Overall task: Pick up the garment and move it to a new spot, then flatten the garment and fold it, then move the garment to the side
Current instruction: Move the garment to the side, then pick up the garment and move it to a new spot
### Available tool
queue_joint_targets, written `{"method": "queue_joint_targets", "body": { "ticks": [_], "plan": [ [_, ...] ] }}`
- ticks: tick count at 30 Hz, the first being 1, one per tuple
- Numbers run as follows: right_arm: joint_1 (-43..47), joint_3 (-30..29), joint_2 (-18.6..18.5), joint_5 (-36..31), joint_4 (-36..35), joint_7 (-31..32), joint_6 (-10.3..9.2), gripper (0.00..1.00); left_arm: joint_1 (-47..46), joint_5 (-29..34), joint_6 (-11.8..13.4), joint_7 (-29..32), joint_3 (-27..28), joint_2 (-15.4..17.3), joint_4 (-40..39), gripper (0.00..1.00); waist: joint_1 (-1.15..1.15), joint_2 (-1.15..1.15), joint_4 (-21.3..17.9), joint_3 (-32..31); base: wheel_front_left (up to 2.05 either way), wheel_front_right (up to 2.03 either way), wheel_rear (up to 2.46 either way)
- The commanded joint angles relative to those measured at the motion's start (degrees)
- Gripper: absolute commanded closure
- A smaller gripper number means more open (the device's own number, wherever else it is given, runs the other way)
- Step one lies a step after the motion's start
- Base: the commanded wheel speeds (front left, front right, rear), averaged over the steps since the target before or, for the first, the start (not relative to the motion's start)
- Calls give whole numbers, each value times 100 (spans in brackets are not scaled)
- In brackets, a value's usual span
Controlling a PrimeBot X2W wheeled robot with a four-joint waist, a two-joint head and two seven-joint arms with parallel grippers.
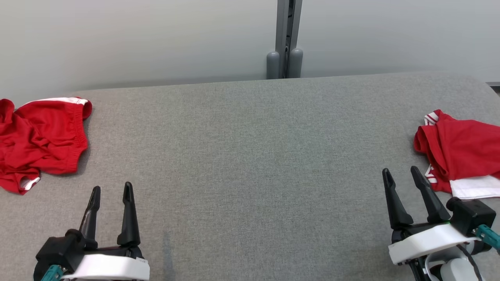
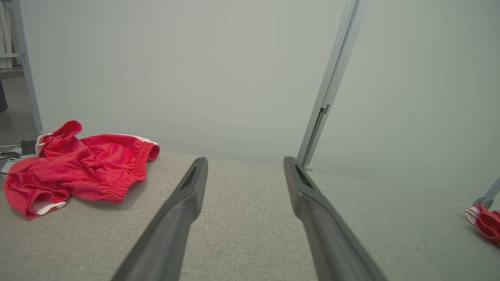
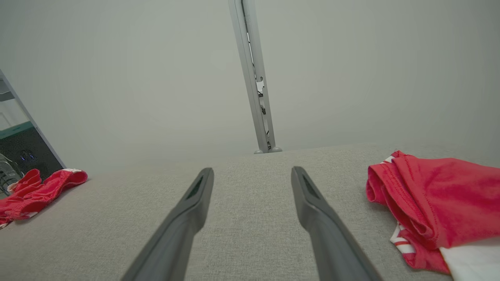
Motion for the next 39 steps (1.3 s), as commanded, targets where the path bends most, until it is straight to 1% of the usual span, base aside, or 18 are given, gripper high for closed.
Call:
{"method": "queue_joint_targets", "body": {
  "ticks": [1, 5, 13, 24, 39],
  "plan": [
    [84, -5, -4, -21, -53, -24, 1, 0, 54, 32, 61, 3, -28, 20, 6, 0, 0, 0, 2, -34, 0, 0, 0],
    [168, -9, 13, -49, -150, -24, 1, 0, 130, 57, 107, 3, -94, 19, -29, 0, 0, 0, 12, -80, 0, 0, 0],
    [231, -108, 69, -154, -269, -25, 1, 0, 105, 132, 103, 3, -130, 18, -42, 0, 0, 0, 33, -60, 0, 0, 0],
    [214, -150, 131, -231, -203, -25, 1, 0, 60, 146, 72, 3, -123, 17, -30, 0, 0, 0, 22, -45, 0, 0, 0],
    [145, -137, 125, -254, -149, -25, 1, 0, -32, 157, 17, 2, -105, 17, 37, 0, 0, 0, 26, -1, 0, 0, 0]
  ]
}}
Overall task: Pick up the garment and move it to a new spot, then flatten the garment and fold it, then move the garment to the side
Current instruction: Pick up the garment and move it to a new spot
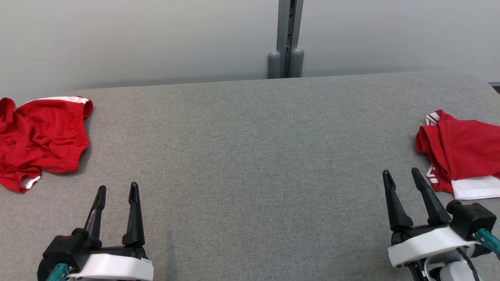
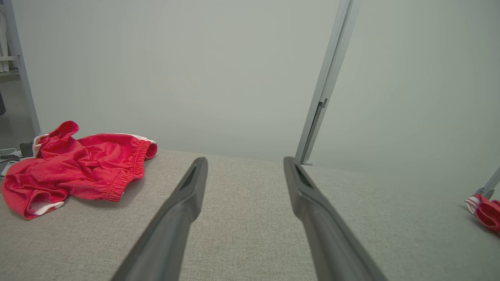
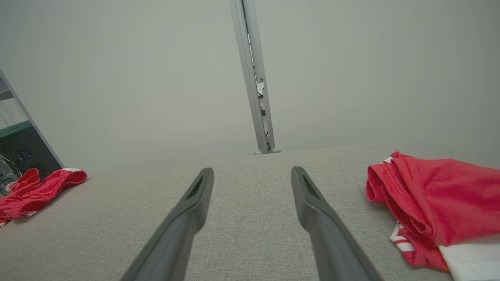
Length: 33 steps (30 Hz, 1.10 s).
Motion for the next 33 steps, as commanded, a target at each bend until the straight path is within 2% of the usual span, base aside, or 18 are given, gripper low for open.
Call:
{"method": "queue_joint_targets", "body": {
  "ticks": [1, 15, 26, 33],
  "plan": [
    [-19, -16, -30, -25, 24, -25, 1, 0, -90, 18, -35, 3, 29, 17, 30, 0, 0, 0, 23, 11, 0, 0, 0],
    [-109, 64, -20, -39, -72, -26, 1, 0, -247, 29, -64, 3, 222, 18, 145, 0, 0, 0, 464, 70, 0, 0, 0],
    [-148, 253, -39, 1, -30, -25, 1, 0, -267, 3, -68, 2, 261, 19, 199, 0, 0, 0, 1257, 33, 0, 0, 0],
    [-229, 375, -81, 35, -2, -25, 1, 0, -229, -22, -58, 3, 263, 16, 169, 0, 0, 0, 1568, 56, 0, 0, 0]
  ]
}}
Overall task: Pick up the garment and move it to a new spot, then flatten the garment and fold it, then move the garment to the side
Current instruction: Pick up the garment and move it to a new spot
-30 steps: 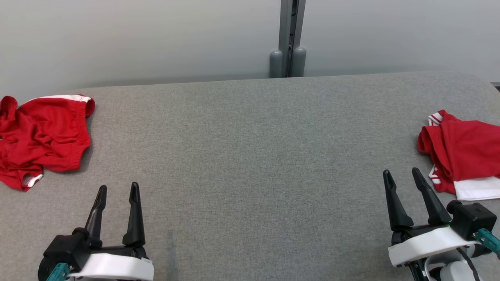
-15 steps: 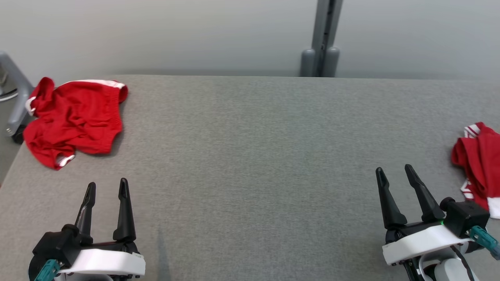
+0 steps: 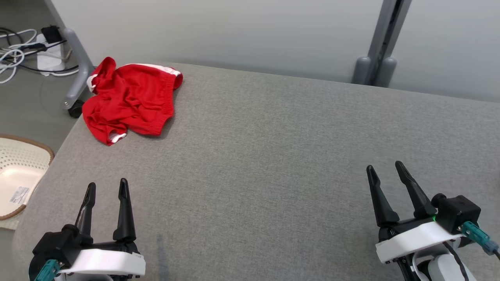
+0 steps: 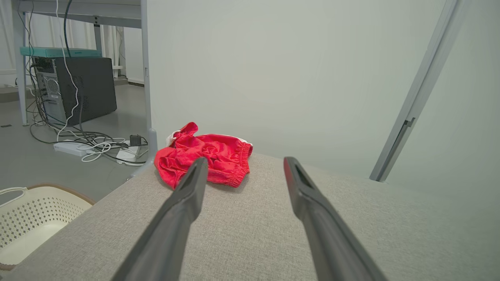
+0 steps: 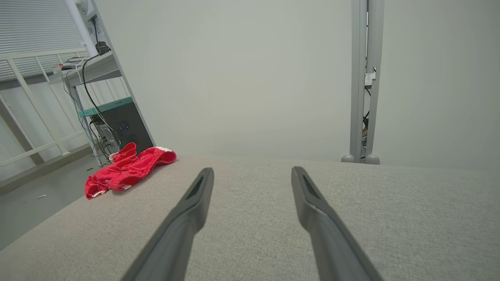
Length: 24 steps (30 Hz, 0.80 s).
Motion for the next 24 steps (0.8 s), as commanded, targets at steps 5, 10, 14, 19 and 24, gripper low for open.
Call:
{"method": "queue_joint_targets", "body": {
  "ticks": [5, 10, 14, 19, 24],
  "plan": [
    [-116, 72, -94, 25, -117, -24, 1, 0, -190, -139, 78, 3, -58, 17, -98, 0, 0, 0, 165, 122, 0, 0, 0],
    [-199, 106, -184, -15, -190, -24, 1, 0, -490, -96, 91, 3, -33, 44, -6, 0, 0, 0, 216, 302, 0, 0, 0],
    [-319, 170, -250, -33, -295, -24, 1, 0, -986, -84, 74, 151, 23, 273, 261, 0, 0, 0, 181, 490, 0, 0, 0],
    [-518, 258, -318, -66, -499, -24, 1, 0, -1795, -334, 9, 522, 257, 591, 712, 0, 0, 0, 58, 841, 0, 0, 0],
    [-750, 366, -393, -71, -778, -22, 1, 0, -2671, -510, -79, 785, 445, 1018, 1449, 0, 0, 0, -110, 1228, 0, 0, 0]
  ]
}}
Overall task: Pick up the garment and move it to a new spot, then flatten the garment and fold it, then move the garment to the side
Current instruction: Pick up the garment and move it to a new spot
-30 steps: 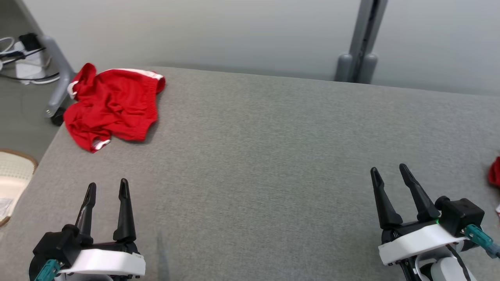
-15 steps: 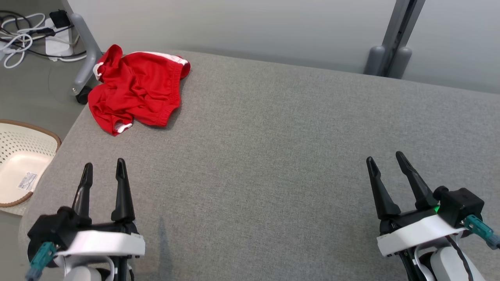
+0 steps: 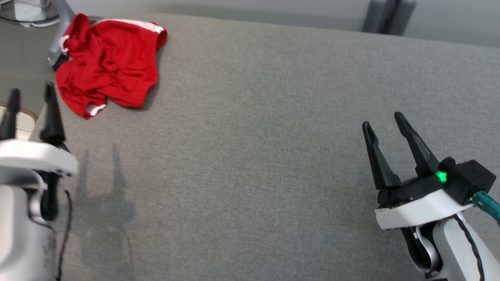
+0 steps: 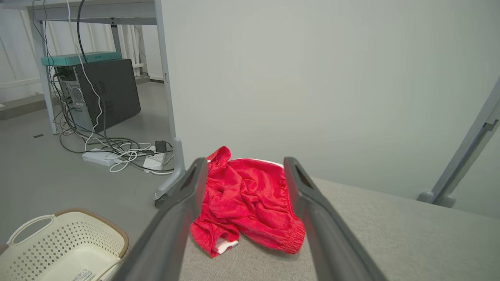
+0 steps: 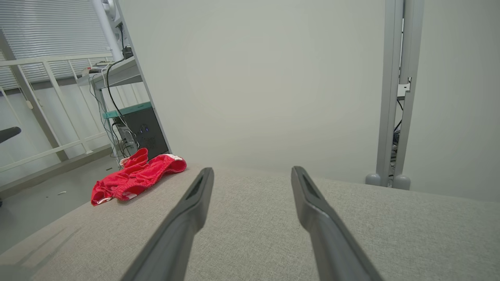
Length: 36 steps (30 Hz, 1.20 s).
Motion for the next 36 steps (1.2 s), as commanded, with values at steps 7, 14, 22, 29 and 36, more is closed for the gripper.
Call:
{"method": "queue_joint_targets", "body": {
  "ticks": [7, 14, 22, 29, 36],
  "plan": [
    [-414, 114, -97, -50, -520, -16, 1, 0, -1360, -139, -135, 118, 180, 659, 1232, 0, 0, 0, -390, 767, 0, 0, 0],
    [-769, 187, -139, -110, -702, -15, 1, 0, -2388, -192, -195, 262, 136, 998, 2489, 0, 0, 0, -539, 1295, 0, 0, 0],
    [-1091, 282, -146, -188, -733, -15, 1, 0, -3208, -306, -286, 543, 157, 1374, 3759, 0, 0, 0, -853, 1732, 0, 0, 0],
    [-1167, 231, -126, -213, -773, -15, 1, 0, -3510, -420, -385, 1492, 21, 1481, 4675, 0, 0, 0, -1056, 1925, 0, 0, 0],
    [-1199, 193, -97, -220, -735, -15, 1, 0, -3507, -495, -467, 1965, -148, 1404, 4936, 0, 0, 0, -1098, 1934, 0, 0, 0]
  ]
}}
